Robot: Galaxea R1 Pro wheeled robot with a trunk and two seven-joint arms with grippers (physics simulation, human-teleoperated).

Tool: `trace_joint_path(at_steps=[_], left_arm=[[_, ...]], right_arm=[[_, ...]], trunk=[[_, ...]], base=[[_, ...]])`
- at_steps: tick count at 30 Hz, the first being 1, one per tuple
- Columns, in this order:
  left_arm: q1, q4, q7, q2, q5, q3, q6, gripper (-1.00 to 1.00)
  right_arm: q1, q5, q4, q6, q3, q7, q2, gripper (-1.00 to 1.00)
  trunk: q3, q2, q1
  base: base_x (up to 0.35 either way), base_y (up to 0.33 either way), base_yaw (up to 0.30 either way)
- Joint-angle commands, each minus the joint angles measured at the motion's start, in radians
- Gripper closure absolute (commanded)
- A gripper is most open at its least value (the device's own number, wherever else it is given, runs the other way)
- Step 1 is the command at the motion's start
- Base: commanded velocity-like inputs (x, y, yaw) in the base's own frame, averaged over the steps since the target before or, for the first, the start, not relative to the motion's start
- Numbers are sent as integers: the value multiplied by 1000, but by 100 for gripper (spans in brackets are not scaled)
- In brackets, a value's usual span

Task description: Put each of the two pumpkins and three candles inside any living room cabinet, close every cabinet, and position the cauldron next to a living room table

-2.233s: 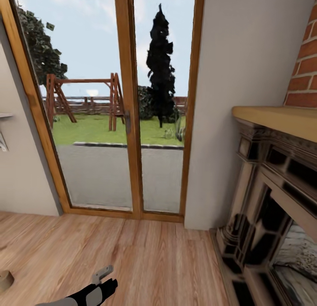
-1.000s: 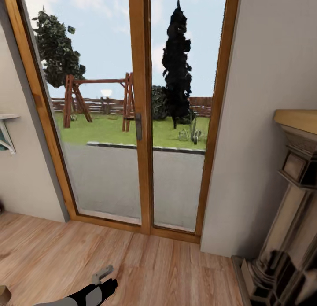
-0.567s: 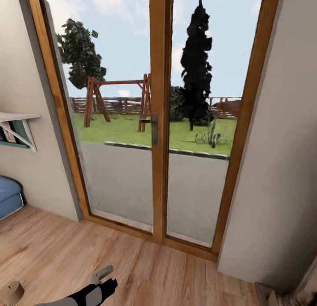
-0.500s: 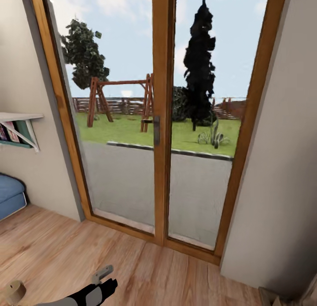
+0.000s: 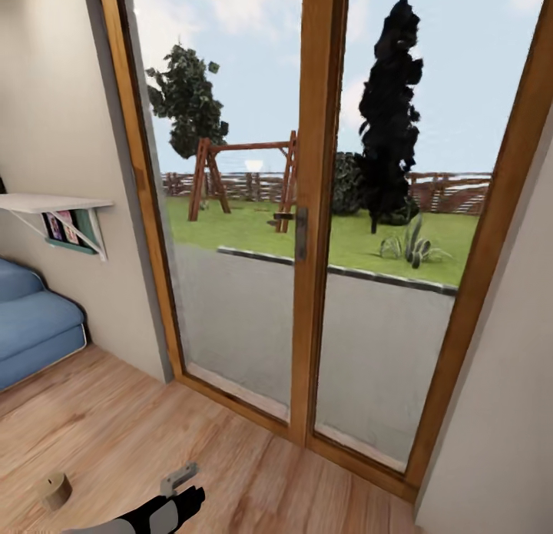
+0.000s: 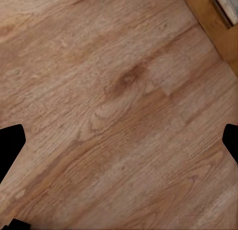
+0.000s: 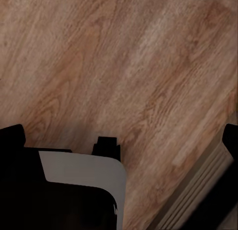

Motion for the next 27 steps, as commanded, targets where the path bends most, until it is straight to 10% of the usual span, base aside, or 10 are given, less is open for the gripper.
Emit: trace_joint_path(at_steps=[1,27], left_arm=[[-1,2,2,-1,6,-8,1,-100],[-1,2,2,0,6,-8,2,-100]], right_arm=[[-1,-10,1,2,9,5,0,-100],[-1,-9,1,2,9,5,0,-100]], trunk=[[-1,-1,0],[8,-1,0]], base=[[159,-125,275],[171,-83,223]])
